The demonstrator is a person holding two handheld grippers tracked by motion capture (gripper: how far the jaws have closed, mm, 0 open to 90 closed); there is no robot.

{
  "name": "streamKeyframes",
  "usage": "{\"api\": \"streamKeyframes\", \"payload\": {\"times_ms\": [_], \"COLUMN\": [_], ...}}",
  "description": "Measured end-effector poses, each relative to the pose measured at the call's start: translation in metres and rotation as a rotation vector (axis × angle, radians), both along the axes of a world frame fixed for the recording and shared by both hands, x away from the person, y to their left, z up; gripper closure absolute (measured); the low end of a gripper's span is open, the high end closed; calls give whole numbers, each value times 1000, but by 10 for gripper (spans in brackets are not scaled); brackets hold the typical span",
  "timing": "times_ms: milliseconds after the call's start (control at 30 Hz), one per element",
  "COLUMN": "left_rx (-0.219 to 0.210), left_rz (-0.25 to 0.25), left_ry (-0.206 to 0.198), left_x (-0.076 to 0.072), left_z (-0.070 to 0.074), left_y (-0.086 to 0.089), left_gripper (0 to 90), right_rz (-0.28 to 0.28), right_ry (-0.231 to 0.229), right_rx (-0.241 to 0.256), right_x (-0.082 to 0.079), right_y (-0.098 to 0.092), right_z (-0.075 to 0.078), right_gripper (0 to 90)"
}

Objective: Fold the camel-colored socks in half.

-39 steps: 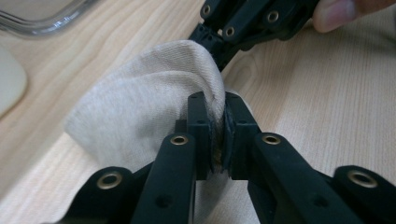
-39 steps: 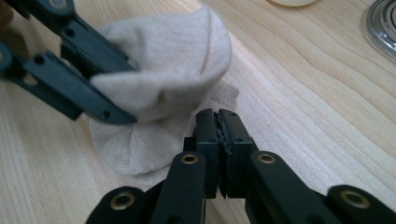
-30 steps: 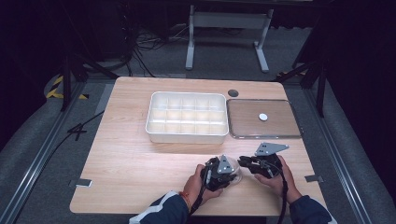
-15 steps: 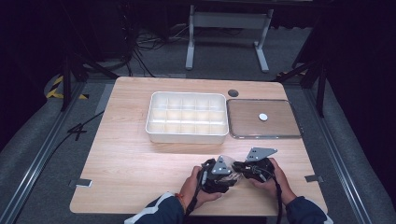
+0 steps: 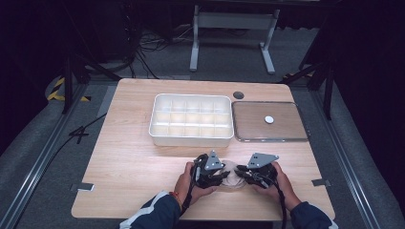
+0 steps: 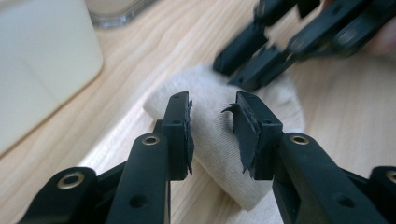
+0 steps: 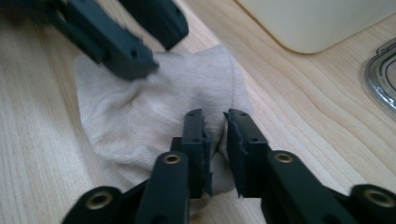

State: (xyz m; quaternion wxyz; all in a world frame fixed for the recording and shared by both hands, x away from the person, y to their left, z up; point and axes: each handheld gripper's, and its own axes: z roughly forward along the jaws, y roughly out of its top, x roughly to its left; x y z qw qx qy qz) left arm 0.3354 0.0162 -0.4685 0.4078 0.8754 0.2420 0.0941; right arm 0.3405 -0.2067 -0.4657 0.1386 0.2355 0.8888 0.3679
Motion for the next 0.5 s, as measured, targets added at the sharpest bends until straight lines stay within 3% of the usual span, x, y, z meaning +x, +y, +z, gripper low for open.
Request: {"api": "streamKeyframes", "payload": {"times_ms": [133, 267, 500], "left_rx": [36, 53, 61], "left_rz": [18, 7, 11], "left_ry": [7, 0, 14], "left_x": [-1, -2, -2], "left_z": [-6, -6, -5], "left_y": [4, 6, 13], "left_gripper": [728, 727, 714], "right_rz": [26, 73, 71], "right_ry": [-5, -4, -2], "right_rx": [22, -32, -32], "right_x": [-7, -16, -16], "right_y": [-1, 7, 7], "right_z": [6, 5, 4], "right_gripper": [741, 782, 764]}}
